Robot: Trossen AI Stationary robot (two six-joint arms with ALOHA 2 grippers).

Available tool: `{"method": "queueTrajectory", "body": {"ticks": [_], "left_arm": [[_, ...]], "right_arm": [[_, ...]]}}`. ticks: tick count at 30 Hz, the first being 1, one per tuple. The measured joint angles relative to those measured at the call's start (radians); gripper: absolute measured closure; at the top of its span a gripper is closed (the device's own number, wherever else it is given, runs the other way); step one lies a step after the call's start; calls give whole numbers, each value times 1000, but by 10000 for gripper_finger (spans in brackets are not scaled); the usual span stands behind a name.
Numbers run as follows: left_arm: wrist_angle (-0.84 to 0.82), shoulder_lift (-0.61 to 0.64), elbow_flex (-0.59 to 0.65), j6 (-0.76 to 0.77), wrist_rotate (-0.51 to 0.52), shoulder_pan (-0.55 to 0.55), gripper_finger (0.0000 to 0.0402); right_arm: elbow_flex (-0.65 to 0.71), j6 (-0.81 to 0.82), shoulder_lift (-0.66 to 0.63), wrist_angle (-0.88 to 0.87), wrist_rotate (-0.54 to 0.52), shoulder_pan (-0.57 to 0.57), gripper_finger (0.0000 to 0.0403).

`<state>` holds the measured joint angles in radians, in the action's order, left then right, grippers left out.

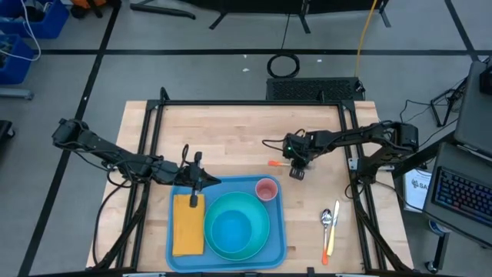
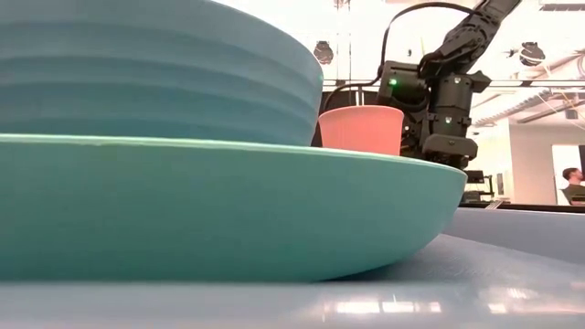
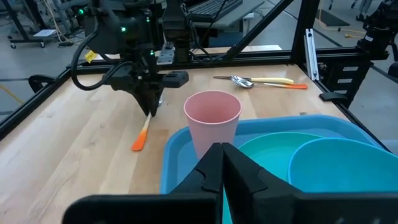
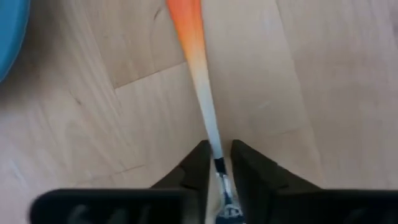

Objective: Set up tray
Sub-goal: Put the orange fork on the yellow table napkin

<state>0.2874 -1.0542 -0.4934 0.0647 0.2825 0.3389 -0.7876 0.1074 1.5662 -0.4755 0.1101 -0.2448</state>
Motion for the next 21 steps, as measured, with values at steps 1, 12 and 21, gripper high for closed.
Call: {"method": "queueTrajectory", "body": {"ticks": [1, 12, 21], "left_arm": [[0, 0, 0, 0, 0, 0, 397], [0, 0, 0, 3, 0, 0, 393], [1, 0, 0, 5, 2, 0, 380]], "right_arm": [[0, 0, 0, 1, 3, -5, 365], [2, -7, 2, 10, -9, -18, 397], [5, -11, -32, 34, -78, -9, 400]]}}
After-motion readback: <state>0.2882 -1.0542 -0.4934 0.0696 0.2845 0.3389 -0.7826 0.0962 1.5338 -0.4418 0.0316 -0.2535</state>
